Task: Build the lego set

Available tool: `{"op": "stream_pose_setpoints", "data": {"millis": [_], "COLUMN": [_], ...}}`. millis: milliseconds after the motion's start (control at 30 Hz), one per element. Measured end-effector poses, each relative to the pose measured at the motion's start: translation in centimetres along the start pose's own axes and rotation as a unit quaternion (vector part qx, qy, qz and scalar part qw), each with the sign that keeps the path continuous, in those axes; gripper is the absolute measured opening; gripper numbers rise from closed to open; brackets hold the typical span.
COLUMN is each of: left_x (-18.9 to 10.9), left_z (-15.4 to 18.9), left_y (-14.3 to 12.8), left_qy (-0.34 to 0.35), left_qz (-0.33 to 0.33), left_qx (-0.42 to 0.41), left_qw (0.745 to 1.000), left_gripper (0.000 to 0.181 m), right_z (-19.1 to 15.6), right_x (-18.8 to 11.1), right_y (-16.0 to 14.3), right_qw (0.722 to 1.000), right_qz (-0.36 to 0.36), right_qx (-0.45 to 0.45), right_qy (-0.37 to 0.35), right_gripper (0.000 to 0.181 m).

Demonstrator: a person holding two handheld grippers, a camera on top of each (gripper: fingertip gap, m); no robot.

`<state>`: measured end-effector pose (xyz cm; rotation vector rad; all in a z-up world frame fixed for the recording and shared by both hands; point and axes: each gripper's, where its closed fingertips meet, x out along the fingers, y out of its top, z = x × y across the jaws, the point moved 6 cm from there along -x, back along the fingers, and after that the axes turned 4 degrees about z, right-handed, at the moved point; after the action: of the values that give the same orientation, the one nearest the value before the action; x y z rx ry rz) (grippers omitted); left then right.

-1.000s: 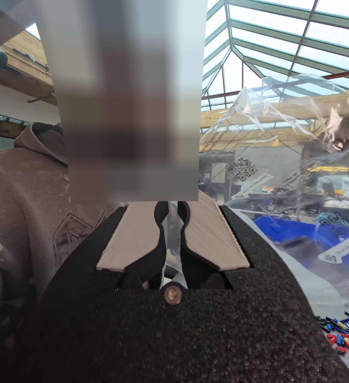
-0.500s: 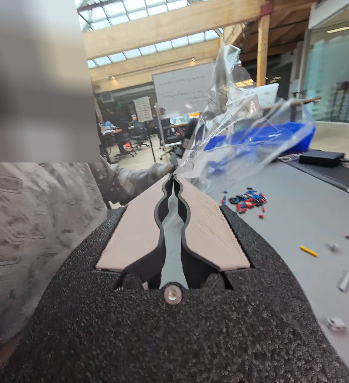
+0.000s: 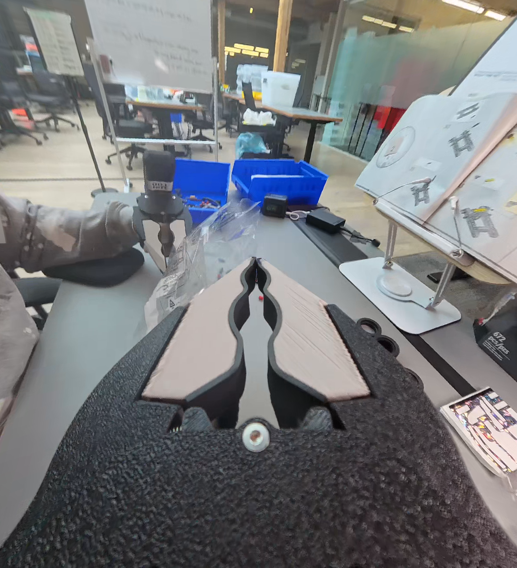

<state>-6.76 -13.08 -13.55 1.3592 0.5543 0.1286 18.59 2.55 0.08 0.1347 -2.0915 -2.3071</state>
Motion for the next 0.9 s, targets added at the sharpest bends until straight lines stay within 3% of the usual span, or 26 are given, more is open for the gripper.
{"op": "stream_pose_setpoints", "data": {"millis": [233, 400, 533, 633, 767, 900], "left_x": [0.7, 0.8, 0.7, 0.5, 0.1, -0.2], "left_z": [0.9, 1.2, 0.9, 0.4, -0.4, -0.5], "left_y": [0.2, 0.6, 0.3, 0.3, 0.0, 0.6], "left_qy": [-0.013, -0.012, 0.006, 0.016, 0.027, 0.021], "left_qz": [-0.01, -0.006, -0.019, -0.023, -0.023, -0.005], "left_qx": [0.008, 0.011, 0.009, -0.013, -0.038, -0.047], "left_qw": [1.0, 1.0, 1.0, 1.0, 0.999, 0.999], "left_gripper": [0.01, 0.012, 0.012, 0.012, 0.014, 0.016], "right_z": [-3.2, -5.3, -5.1, -4.8, -4.7, -5.6], "right_x": [5.8, 8.1, 8.8, 8.9, 8.7, 7.9], "right_y": [-1.1, -2.9, -3.9, -3.2, -1.7, 0.5], "right_qw": [0.969, 0.935, 0.934, 0.952, 0.973, 0.98], "right_qz": [-0.203, -0.311, -0.327, -0.283, -0.213, -0.159], "right_qx": [-0.023, -0.037, -0.009, 0.007, 0.013, 0.03], "right_qy": [0.137, 0.164, 0.141, 0.116, 0.089, 0.115], "right_gripper": [0.0, 0.0, 0.008, 0.017, 0.018, 0.006]}}
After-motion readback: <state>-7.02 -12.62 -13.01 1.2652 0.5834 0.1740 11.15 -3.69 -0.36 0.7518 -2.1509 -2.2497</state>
